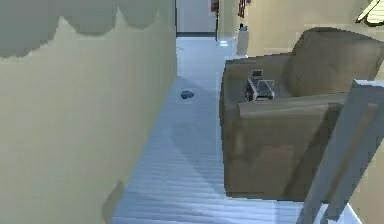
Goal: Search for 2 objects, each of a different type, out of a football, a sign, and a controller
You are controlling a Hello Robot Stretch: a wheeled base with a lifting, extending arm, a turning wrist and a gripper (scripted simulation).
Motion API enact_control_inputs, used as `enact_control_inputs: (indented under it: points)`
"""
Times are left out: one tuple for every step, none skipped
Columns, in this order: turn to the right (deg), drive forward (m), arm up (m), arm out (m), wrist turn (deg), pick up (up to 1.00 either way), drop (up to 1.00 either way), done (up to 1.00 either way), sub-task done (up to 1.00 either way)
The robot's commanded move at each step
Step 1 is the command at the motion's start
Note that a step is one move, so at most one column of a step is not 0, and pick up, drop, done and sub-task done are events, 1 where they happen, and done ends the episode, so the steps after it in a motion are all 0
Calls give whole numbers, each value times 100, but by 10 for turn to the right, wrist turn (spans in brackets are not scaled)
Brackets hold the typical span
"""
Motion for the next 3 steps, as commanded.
enact_control_inputs:
  points:
    - [0,100,0,0,0,0,0,0,0]
    - [0,25,0,0,0,0,0,0,0]
    - [0,100,0,0,0,0,0,0,0]
